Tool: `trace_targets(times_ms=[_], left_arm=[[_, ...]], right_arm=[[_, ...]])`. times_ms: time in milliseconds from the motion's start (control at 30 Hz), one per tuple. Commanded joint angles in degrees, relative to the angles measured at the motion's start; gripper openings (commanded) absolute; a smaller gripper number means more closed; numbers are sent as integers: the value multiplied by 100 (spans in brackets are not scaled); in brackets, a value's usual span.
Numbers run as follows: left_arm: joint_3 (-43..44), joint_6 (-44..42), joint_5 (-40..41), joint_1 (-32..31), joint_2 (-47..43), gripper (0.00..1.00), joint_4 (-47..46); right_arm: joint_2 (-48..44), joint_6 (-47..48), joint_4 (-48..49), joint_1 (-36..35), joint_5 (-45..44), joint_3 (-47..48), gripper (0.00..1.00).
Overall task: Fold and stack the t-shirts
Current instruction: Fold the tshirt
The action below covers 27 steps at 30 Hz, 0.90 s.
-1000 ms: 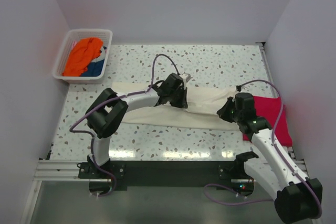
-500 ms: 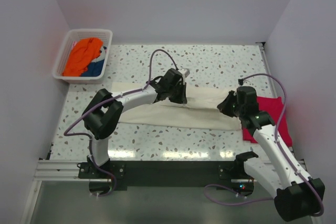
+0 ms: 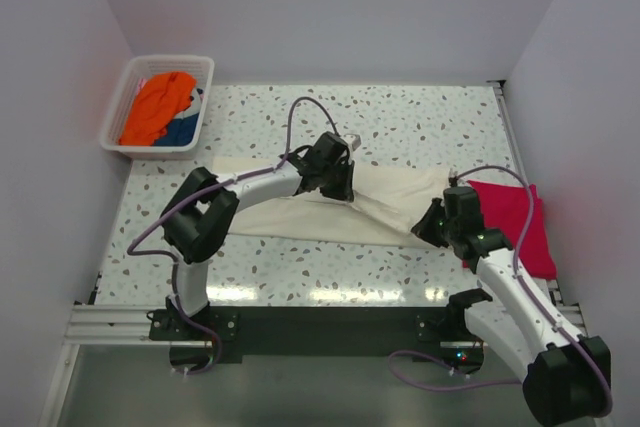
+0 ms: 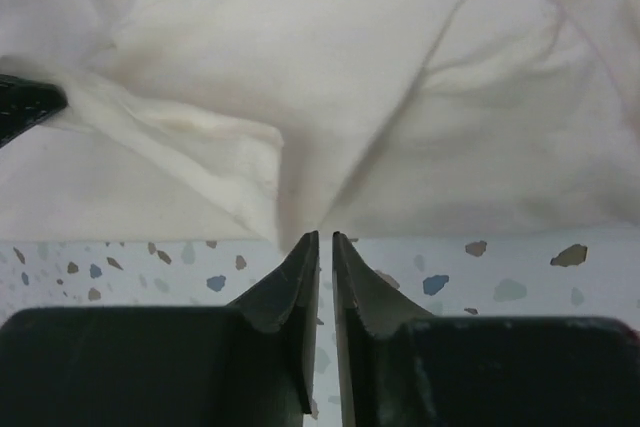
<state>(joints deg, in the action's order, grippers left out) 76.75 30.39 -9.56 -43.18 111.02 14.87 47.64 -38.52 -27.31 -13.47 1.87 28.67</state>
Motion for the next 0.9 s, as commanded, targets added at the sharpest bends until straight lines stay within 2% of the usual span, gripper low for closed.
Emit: trace_targets(times_ms=[0, 33, 100, 133, 167, 200, 333, 433, 600, 867], left_arm=[[130, -156, 112, 64, 113, 21, 174], [130, -156, 121, 64, 104, 35, 182], [121, -209, 217, 64, 25, 45, 217], [112, -227, 261, 55, -19, 54, 235], [112, -270, 305, 73, -89, 57, 261], [121, -288, 349, 90, -142, 60, 323], [112, -350, 367, 152, -388, 61, 420], [121, -402, 438, 178, -590, 58, 490], [-45, -438, 657, 275, -766, 53, 701], [-415, -473, 578, 977, -1092, 51, 727]], right_arm=[[61, -357, 375, 12, 103, -265, 18], [122, -358, 436, 20, 103, -265, 23], [228, -349, 385, 12, 60, -151, 35], [237, -305, 341, 12, -2, -81, 39], [246, -288, 314, 12, -63, 76, 46], [237, -244, 227, 12, -168, 165, 49], [544, 72, -81, 11, -1072, 1076, 51], [1334, 450, -143, 151, -1794, 1770, 50], [2792, 925, 155, 960, -1638, 2511, 49], [4121, 1119, 674, 1777, -752, 2960, 50]])
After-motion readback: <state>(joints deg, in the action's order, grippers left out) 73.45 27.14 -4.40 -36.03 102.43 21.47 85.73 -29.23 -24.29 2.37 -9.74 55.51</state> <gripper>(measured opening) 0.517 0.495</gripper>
